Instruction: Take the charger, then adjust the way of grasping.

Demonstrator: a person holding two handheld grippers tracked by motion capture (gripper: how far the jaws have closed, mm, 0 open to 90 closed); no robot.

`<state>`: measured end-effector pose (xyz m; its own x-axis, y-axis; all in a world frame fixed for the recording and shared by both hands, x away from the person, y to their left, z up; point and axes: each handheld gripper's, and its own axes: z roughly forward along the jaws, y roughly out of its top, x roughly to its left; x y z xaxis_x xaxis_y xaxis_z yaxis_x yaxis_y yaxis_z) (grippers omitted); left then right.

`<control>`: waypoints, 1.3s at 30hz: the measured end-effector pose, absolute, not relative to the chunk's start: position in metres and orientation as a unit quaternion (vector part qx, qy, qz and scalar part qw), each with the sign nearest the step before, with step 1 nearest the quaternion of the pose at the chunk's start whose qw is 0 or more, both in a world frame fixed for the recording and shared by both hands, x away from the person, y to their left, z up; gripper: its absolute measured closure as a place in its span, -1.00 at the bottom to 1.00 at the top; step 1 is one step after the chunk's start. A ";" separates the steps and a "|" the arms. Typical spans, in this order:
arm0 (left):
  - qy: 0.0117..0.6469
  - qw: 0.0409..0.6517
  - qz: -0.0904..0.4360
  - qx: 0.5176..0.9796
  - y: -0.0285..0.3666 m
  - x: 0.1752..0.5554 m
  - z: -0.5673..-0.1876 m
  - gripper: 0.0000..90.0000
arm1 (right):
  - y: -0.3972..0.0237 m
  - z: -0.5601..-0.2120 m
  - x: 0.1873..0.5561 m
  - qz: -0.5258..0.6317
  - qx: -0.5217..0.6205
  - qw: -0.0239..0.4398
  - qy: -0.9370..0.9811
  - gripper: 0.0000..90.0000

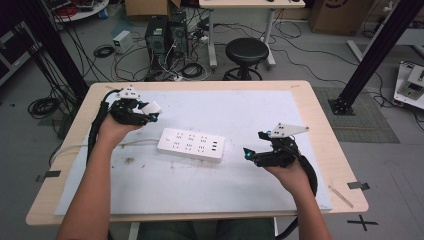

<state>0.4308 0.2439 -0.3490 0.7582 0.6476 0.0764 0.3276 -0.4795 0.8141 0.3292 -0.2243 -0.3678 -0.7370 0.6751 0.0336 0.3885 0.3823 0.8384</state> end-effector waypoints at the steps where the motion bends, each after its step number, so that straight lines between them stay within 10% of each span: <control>1: 0.283 0.420 0.191 0.841 0.242 0.423 -0.347 -0.06 | -0.224 -0.367 0.329 0.450 0.323 0.159 0.817 -0.58; 39: 0.053 0.481 0.183 0.856 0.157 0.307 -0.375 -0.06 | -0.167 -0.385 0.325 0.466 0.295 0.046 0.833 -0.58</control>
